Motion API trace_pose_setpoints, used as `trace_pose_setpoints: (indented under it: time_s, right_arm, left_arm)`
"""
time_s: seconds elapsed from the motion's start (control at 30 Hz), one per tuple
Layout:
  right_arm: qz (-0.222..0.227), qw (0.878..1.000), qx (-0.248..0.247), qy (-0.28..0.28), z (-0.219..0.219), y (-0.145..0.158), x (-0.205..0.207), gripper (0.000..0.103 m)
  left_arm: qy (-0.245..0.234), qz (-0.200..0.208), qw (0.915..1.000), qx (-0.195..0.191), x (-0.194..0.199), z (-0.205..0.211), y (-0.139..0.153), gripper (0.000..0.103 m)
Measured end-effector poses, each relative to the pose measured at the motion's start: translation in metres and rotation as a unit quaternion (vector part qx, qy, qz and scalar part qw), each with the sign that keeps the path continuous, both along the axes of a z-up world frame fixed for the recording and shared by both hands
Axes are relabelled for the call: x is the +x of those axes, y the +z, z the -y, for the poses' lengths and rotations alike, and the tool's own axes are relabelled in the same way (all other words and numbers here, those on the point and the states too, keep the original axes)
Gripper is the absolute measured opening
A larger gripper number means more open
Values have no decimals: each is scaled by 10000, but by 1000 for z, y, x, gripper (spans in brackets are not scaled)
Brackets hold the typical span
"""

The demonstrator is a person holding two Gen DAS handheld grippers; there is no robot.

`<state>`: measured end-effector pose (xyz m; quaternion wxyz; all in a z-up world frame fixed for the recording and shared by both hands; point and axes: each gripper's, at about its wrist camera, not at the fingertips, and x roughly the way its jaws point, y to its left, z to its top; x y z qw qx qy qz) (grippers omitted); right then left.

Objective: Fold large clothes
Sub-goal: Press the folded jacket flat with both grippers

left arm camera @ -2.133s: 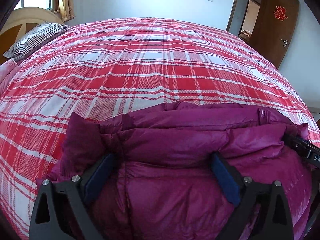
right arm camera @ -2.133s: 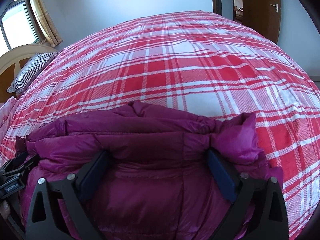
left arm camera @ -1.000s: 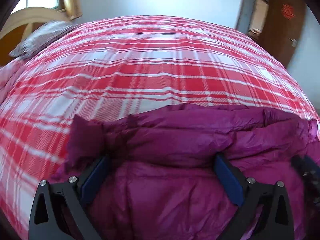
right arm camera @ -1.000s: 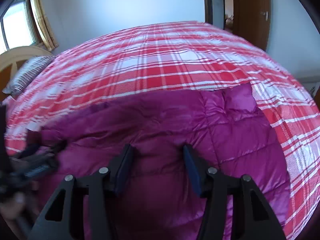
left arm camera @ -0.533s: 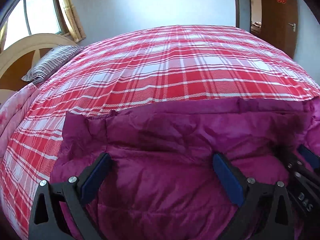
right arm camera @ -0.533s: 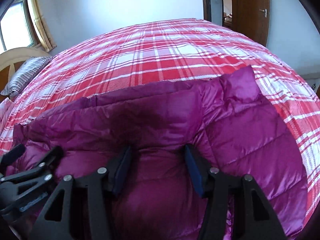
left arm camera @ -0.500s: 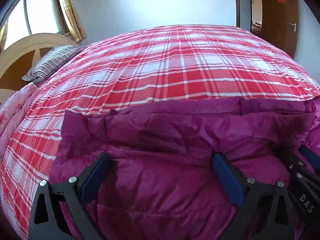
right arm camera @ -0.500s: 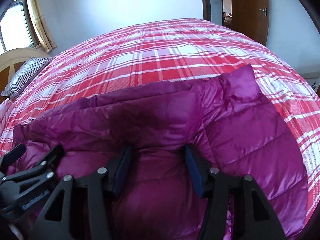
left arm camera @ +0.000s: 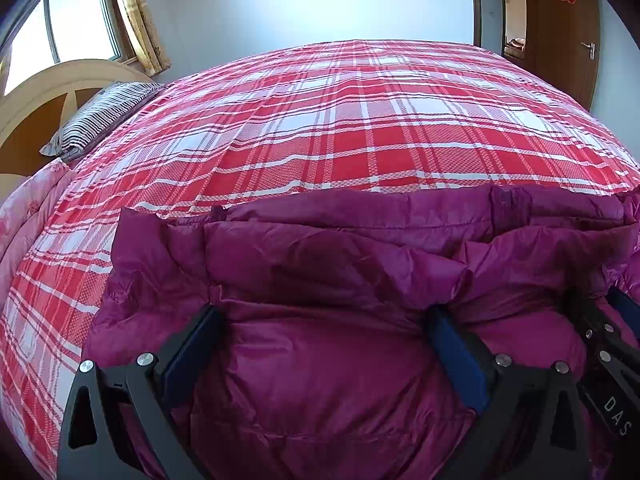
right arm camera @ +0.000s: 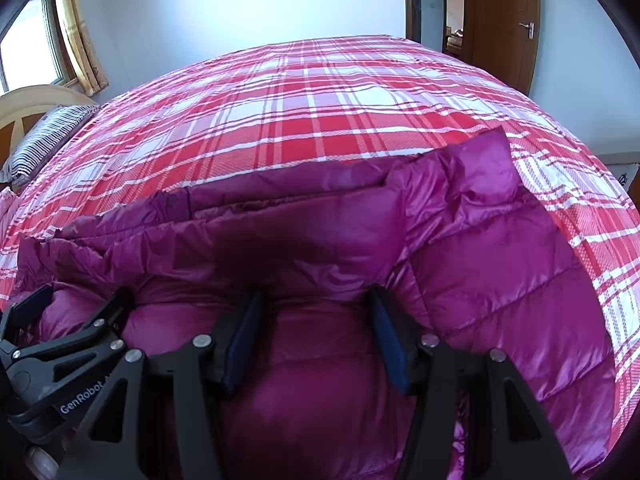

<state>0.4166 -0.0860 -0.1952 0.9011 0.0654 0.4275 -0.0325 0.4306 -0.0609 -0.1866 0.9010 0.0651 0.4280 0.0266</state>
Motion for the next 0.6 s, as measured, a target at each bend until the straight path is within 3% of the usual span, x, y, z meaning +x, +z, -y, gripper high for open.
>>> trace_pose_setpoints:
  time_s: [0.6]
  right_arm:
    - [-6,9998,-186,-3,-4,-2,2,61]
  left_arm:
    - [4,-22,10000,-42,1,-1,-1,102]
